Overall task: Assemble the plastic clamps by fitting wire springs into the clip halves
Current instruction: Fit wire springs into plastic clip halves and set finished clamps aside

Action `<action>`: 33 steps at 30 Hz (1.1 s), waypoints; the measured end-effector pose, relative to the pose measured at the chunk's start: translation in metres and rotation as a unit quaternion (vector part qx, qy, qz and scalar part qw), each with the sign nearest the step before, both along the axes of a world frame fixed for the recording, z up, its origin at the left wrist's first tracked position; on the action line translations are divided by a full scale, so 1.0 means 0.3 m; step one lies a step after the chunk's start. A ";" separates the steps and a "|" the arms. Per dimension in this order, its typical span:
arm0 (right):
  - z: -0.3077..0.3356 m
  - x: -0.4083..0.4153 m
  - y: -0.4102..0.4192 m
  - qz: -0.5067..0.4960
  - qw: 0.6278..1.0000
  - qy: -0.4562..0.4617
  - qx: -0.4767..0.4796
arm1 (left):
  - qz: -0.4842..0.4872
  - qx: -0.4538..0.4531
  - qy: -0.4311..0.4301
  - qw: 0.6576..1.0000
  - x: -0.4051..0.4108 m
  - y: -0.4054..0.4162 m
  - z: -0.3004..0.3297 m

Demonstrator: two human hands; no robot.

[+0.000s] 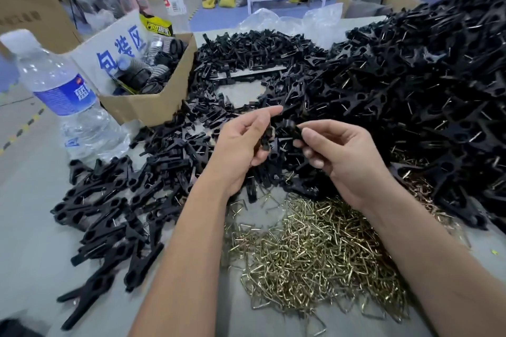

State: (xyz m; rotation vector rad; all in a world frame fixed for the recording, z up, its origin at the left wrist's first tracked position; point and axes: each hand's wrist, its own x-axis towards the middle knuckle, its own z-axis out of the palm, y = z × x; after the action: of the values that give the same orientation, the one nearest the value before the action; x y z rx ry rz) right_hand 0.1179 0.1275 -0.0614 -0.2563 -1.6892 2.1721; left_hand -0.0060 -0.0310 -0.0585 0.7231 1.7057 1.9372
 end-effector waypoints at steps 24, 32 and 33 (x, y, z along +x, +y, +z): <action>-0.010 0.013 -0.028 -0.047 0.954 0.028 0.295 | -0.026 -0.081 0.088 0.993 -0.006 0.005 0.007; -0.010 0.009 -0.014 -0.073 0.962 0.012 0.262 | 0.039 -0.062 0.124 0.990 0.011 0.033 -0.009; -0.011 0.010 -0.012 -0.072 0.962 0.012 0.264 | 0.043 -0.060 0.123 0.990 0.009 0.037 -0.014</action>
State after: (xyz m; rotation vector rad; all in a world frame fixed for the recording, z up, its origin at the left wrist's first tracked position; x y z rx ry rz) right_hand 0.1209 0.1239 -0.0646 -0.1945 -2.0846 1.5427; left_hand -0.0033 -0.0199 -0.0627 0.8864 2.0126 1.8432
